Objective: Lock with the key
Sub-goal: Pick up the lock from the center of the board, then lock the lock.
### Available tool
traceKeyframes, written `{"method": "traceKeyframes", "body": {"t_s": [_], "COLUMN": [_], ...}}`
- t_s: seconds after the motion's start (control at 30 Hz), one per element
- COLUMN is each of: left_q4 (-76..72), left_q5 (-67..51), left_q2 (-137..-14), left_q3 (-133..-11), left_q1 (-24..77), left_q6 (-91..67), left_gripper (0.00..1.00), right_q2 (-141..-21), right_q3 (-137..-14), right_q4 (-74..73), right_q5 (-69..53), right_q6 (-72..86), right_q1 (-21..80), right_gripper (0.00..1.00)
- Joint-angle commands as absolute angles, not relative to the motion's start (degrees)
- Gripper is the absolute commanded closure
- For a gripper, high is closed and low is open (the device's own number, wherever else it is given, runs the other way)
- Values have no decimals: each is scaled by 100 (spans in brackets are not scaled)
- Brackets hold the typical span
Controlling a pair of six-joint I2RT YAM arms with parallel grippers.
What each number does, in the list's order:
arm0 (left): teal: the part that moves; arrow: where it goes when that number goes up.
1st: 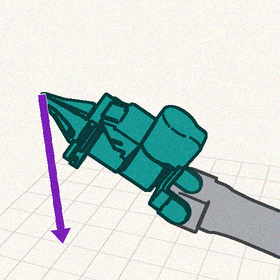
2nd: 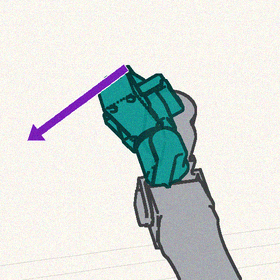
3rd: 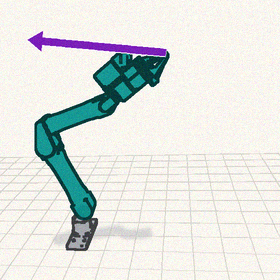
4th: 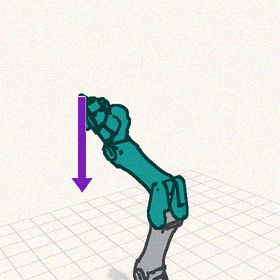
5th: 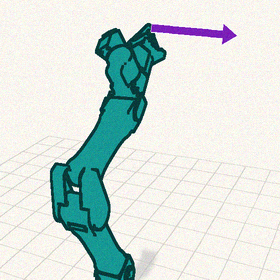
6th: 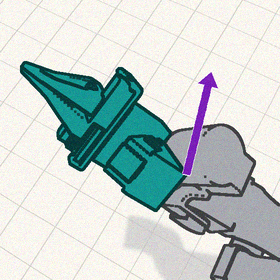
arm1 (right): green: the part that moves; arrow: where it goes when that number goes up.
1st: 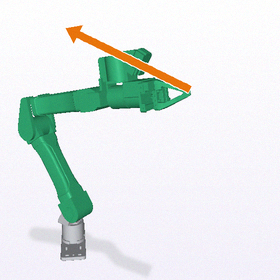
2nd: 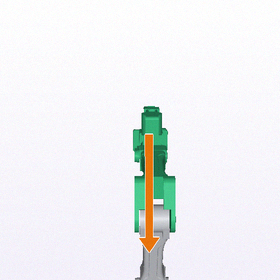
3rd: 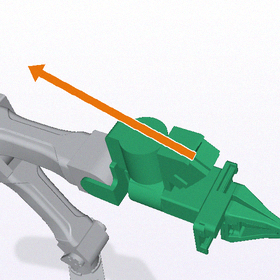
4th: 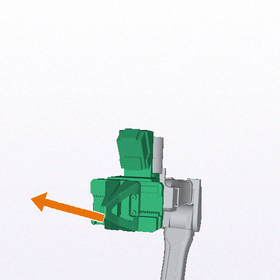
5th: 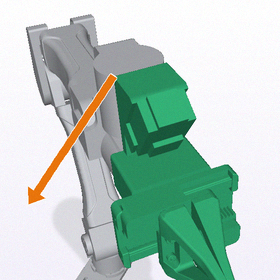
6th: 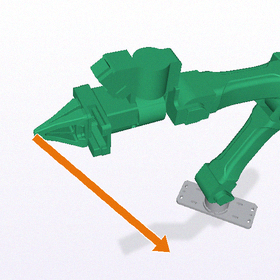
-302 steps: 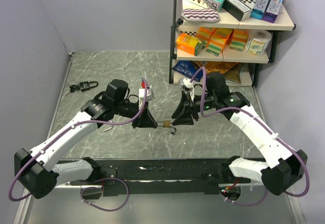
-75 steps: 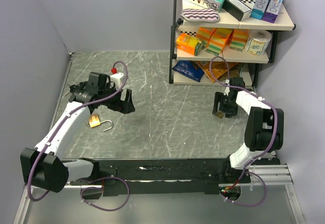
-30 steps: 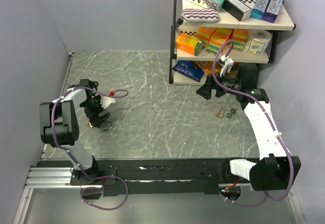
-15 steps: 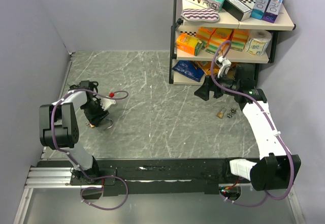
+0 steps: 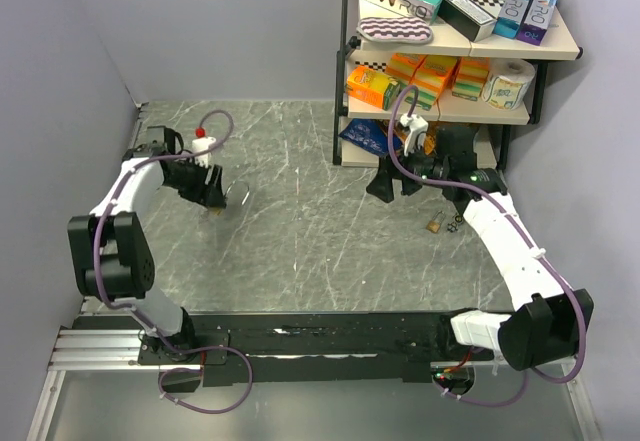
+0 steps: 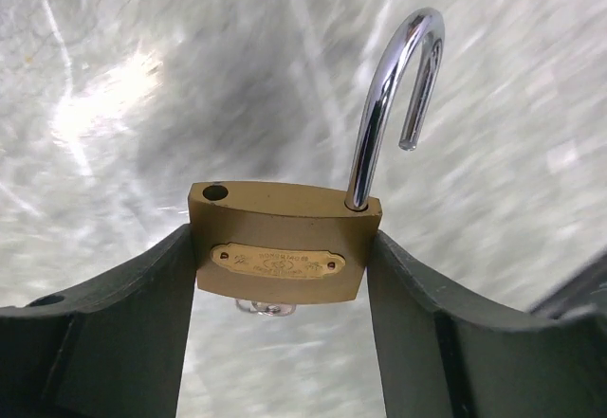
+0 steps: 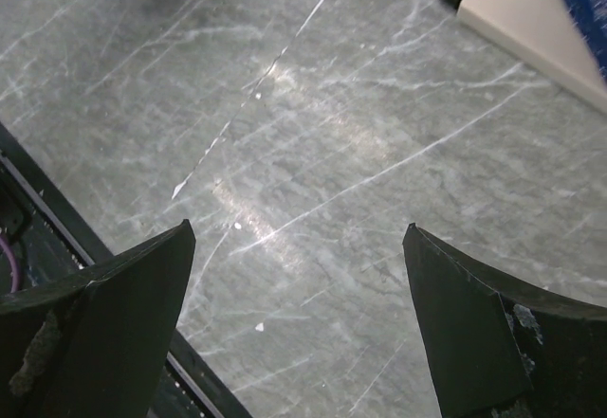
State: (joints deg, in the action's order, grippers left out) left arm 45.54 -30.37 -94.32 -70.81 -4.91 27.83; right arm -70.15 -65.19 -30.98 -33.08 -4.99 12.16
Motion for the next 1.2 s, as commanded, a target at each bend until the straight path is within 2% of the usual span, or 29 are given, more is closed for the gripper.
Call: {"method": "traceKeyframes", "body": {"t_s": [0.0,0.03,0.2,0.33,0.43,0.53,0.63,1.17], "left_q4": [3853,3650,2419,1996,1960,2389,2531,1574], "left_q5": [-4323,-4437,-4913,-4221,-3518,-2667,-2427,-2707], "left_q2": [-8536,-8412,-7894,-7770,-7673,-7708,-7673,-6855], "left_q3": [-7173,-7102,-6523,-6504,-6679,-6943,-6900,-6065], "left_q1": [-483,-492,-466,-265,130,578,712,826], "left_q6": [575,-316,-2615,-4511,-5366,-5904,-6265,-7813], "left_gripper": [99,99,99,99,99,99,99,99], "right_q2": [-7066,-7075,-7215,-7435,-7628,-7979,-8410,-9738], "right_q3": [-7013,-7040,-7206,-7435,-7567,-7900,-8349,-9404], "right_q4": [-2936,-2857,-2672,-2698,-2409,-2276,-2198,-1327], "right_q5": [-3120,-3172,-3480,-3331,-3401,-3279,-3121,-2303], "right_q6": [-343,-299,-290,-220,174,500,817,1670], "right_q1": [1283,1301,1581,2090,2337,2767,3154,4508], "right_gripper": [1,1,1,1,1,1,1,1]}}
